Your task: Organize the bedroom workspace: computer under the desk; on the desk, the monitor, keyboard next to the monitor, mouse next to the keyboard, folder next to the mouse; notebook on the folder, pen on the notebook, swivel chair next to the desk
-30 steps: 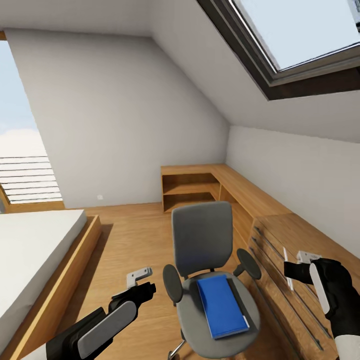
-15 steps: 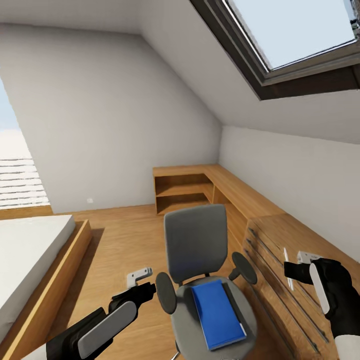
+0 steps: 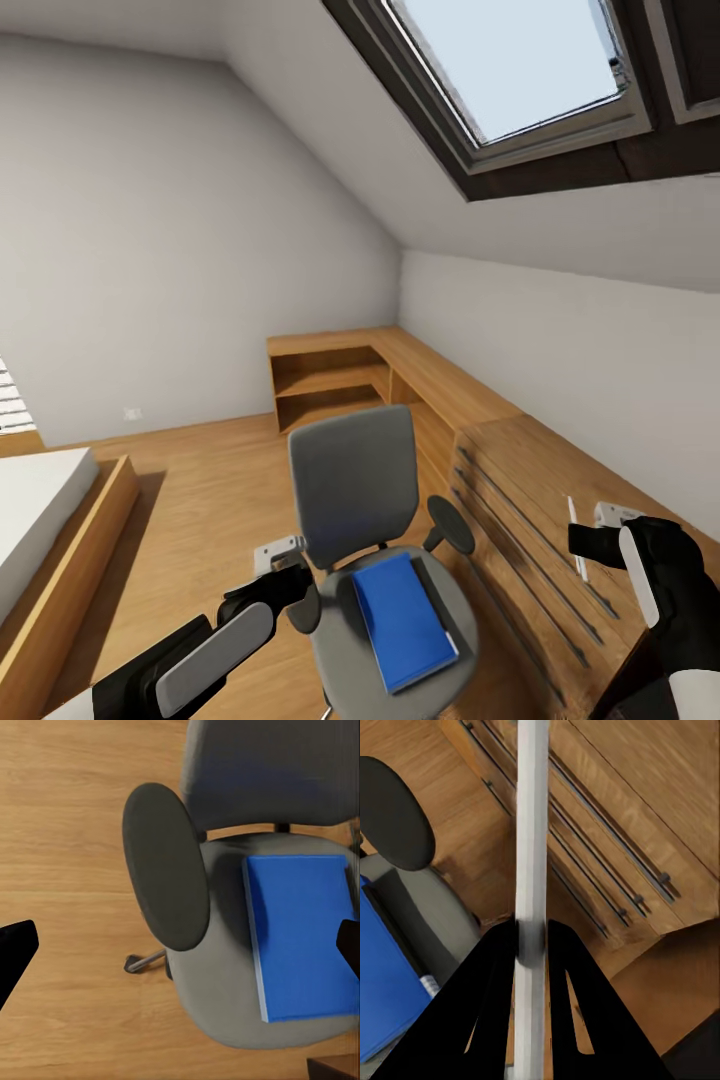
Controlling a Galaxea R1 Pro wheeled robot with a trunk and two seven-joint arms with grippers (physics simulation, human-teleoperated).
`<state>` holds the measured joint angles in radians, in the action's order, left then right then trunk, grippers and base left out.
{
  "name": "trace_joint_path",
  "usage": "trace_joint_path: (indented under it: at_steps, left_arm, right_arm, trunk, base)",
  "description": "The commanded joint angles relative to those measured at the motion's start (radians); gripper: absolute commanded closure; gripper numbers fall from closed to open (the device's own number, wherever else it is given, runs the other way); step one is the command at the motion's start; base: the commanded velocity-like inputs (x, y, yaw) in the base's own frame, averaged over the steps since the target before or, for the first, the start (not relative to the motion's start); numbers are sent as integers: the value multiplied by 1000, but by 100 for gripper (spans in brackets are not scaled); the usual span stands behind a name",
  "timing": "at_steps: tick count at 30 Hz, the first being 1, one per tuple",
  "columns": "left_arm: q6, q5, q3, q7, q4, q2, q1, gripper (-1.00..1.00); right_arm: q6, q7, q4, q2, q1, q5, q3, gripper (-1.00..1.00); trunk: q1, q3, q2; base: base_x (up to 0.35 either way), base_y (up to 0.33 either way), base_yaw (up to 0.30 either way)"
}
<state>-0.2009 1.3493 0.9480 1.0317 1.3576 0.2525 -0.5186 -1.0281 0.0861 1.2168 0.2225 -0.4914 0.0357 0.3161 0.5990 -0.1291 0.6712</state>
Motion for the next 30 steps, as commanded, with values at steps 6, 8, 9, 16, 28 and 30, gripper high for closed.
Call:
trace_joint_path:
  at_steps: [6, 8, 9, 16, 28, 30]
  left_arm:
    - [-6, 1, 2, 5, 2, 1, -1, -100]
    - [-6, 1, 2, 5, 2, 1, -1, -100]
    - [-6, 1, 2, 5, 2, 1, -1, -100]
    - [-6, 2, 2, 5, 2, 1, -1, -100]
    - [-6, 2, 2, 6, 2, 1, -1, -100]
    - [-6, 2, 2, 6, 2, 1, -1, -100]
  right_arm:
    - [-4, 4, 0, 0, -1, 4, 1, 100]
    - [-4, 3, 0, 0, -1, 4, 1, 100]
    - [-4, 3, 0, 0, -1, 4, 1, 100]
    - [-4, 3, -2, -14, -1, 3, 1, 100]
    - [-4, 3, -5, -16, -1, 3, 0, 100]
    - [-4, 3, -7, -17, -1, 3, 0, 100]
  trunk:
    - [0, -2, 2]
    - [0, -2, 2]
    - [0, -2, 2]
    - [0, -2, 2]
    - [0, -2, 2]
    - [0, -2, 2]
  base:
    - [0, 0, -269]
    - [0, 0, -269]
    - [0, 0, -269]
    - [0, 0, -269]
    - [0, 0, -260]
    - [0, 0, -126]
